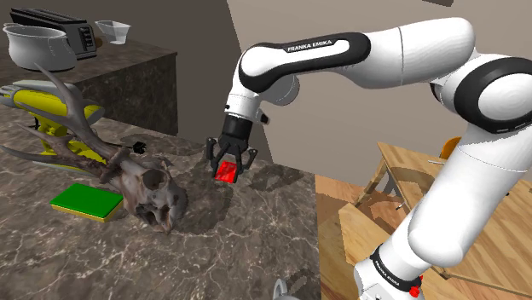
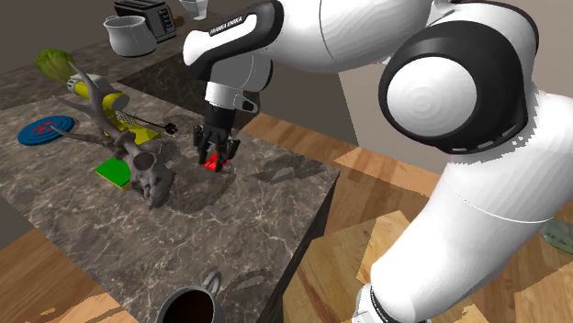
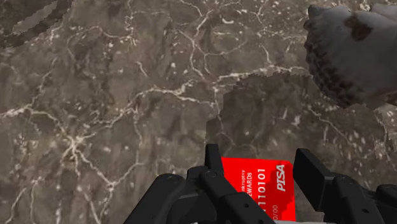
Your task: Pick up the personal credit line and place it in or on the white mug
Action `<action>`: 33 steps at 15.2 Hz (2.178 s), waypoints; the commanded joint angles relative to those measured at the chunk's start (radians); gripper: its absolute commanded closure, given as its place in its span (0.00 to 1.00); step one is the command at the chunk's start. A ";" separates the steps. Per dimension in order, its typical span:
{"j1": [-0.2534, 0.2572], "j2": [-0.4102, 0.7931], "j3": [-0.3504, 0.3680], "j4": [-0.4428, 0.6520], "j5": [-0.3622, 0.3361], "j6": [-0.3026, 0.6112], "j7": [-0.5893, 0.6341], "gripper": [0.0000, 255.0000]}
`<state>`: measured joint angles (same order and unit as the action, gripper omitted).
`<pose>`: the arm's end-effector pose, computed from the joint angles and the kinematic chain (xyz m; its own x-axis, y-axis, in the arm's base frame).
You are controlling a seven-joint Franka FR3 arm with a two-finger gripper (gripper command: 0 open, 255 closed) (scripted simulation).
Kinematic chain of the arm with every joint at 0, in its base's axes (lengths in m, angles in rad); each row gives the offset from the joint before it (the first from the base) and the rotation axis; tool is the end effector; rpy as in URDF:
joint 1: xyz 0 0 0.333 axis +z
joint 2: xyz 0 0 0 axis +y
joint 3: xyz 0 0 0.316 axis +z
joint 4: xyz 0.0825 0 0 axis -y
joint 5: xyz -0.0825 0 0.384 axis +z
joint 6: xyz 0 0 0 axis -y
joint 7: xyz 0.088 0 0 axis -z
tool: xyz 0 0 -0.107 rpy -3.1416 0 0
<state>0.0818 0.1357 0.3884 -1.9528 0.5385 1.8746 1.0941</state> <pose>0.4904 0.2864 0.4102 0.5578 -0.6214 -0.5501 -0.7468 -0.6650 -0.0060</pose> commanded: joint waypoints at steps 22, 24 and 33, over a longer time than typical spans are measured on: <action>0.052 -0.333 0.053 -0.179 0.139 -0.085 0.103 1.00; 0.072 -0.391 0.067 -0.231 0.172 -0.077 0.118 1.00; 0.187 -0.631 0.143 -0.411 0.324 -0.051 0.221 1.00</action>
<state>0.2561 -0.4755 0.5200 -2.3548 0.8464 1.8217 1.2961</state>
